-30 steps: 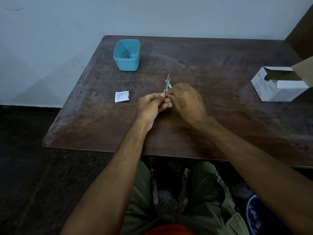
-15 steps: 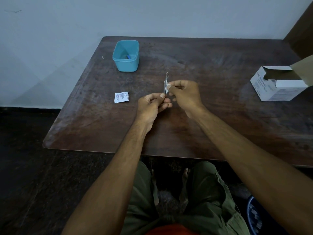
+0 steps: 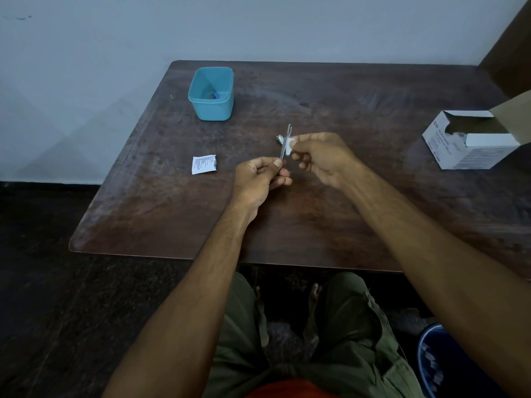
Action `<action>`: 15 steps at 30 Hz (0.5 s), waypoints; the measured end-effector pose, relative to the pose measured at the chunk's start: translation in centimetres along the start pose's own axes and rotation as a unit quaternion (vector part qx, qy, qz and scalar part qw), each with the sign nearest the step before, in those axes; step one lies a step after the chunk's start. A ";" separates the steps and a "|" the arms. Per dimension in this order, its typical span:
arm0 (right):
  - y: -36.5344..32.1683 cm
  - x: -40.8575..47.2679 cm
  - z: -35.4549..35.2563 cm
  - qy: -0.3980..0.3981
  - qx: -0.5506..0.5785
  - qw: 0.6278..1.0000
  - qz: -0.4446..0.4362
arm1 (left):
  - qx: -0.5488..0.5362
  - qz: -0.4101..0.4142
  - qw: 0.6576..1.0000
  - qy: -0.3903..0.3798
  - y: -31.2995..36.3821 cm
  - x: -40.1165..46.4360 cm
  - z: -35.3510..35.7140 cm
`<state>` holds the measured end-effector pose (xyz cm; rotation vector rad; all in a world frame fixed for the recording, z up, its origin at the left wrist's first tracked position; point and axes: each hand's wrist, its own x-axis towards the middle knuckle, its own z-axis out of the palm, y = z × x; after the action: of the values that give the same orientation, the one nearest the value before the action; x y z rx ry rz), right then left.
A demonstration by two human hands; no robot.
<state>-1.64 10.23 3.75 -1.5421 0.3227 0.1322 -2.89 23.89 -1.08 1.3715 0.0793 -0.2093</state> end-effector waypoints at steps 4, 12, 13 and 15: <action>-1.4 0.6 -0.1 0.026 0.045 0.999 -0.010 | 0.014 0.002 1.000 -0.002 0.0 0.0 0.2; 0.8 0.0 0.0 0.052 -0.038 0.997 -0.045 | -0.014 0.006 1.000 0.022 -0.2 0.1 0.1; 0.8 0.0 -0.2 0.083 -0.059 0.991 -0.089 | -0.016 0.010 0.999 0.029 -0.3 0.0 0.2; 0.6 0.0 -0.5 0.136 -0.149 0.954 -0.221 | -0.007 0.025 0.999 0.046 -0.6 0.0 0.6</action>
<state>-1.86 9.78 3.15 -1.8995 0.1705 -0.4047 -3.05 23.24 -1.55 1.3682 0.1237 -0.1042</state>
